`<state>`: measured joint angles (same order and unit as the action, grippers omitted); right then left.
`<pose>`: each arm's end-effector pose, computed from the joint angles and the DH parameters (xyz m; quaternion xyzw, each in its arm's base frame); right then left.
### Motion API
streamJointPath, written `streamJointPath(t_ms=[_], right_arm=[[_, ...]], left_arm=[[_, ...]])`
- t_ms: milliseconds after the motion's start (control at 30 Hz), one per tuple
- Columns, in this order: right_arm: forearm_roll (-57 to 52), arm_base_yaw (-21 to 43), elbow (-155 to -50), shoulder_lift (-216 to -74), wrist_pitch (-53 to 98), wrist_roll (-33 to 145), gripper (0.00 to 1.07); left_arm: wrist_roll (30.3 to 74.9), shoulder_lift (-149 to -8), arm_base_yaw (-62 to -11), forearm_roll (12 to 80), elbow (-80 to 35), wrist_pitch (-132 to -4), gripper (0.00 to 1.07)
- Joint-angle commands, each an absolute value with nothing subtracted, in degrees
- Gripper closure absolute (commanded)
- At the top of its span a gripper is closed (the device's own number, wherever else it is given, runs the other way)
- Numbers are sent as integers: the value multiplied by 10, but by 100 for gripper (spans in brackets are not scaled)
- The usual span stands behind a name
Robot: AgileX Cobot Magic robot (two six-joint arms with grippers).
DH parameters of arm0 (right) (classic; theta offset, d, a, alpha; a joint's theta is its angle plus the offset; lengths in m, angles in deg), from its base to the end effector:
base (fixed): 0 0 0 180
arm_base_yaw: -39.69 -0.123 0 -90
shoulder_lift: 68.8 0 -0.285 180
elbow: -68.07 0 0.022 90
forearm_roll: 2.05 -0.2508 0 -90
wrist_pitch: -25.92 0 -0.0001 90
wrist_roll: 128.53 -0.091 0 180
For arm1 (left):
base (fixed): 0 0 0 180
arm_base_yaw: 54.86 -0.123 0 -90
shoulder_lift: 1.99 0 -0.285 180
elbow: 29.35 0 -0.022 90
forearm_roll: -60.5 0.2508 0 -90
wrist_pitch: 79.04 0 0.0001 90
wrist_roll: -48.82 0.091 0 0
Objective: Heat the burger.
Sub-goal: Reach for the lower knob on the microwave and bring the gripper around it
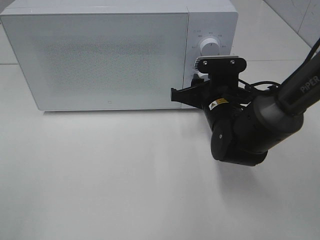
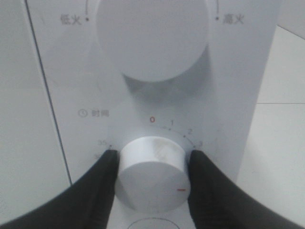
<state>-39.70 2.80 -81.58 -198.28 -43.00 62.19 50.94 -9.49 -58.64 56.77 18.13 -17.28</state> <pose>0.3212 0.1763 0.1075 -0.0034 0.7358 0.0206 0.6769 -0.0083 -0.0058 0.2812 -0.0104 0.8509 -0.0055 0.5251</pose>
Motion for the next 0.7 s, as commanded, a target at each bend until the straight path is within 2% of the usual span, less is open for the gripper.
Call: streamJointPath(t_ms=[33, 267, 533, 567, 700], right_arm=[[-371, 29, -820, -1981, -486, 569, 107], [-349, 29, -820, -1981, -490, 398, 107], [-296, 29, -820, -1981, -506, 134, 107], [-293, 29, -820, -1981, -514, 60, 107], [-291, 28, -820, -1981, -531, -27, 107]], left_arm=[[510, -92, -588, 564, 183, -179, 9], [510, -92, -588, 564, 183, -179, 9], [510, -92, -588, 564, 183, -179, 9], [510, -92, -588, 564, 183, -179, 9], [510, -92, -588, 564, 183, -179, 9]])
